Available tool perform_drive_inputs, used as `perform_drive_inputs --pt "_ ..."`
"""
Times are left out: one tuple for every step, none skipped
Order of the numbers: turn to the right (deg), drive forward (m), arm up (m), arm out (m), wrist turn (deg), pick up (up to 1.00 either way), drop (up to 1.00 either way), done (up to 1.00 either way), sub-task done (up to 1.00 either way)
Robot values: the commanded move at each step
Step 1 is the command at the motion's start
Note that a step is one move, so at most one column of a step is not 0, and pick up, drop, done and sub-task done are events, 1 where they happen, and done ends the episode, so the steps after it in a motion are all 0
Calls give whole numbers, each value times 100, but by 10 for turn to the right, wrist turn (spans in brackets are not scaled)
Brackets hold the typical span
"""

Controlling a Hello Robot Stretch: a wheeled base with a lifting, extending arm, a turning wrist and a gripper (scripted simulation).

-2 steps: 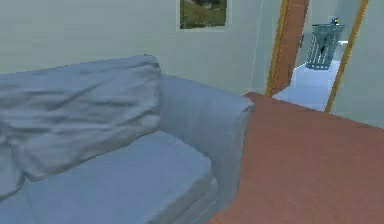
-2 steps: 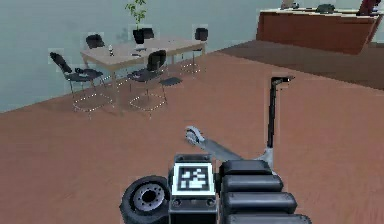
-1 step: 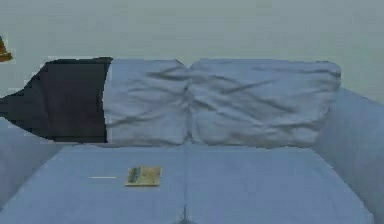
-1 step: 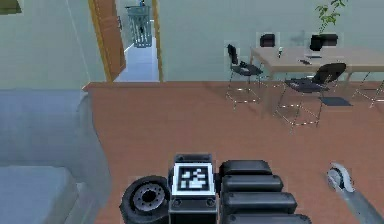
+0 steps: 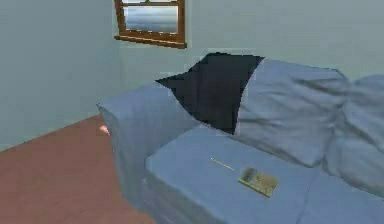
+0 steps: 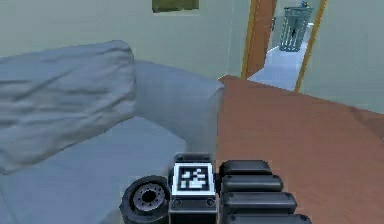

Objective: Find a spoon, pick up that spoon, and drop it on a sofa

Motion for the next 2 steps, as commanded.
perform_drive_inputs --pt "450 0 0 0 0 0 0 0 0" --pt "390 0 0 0 0 0 0 0 0"
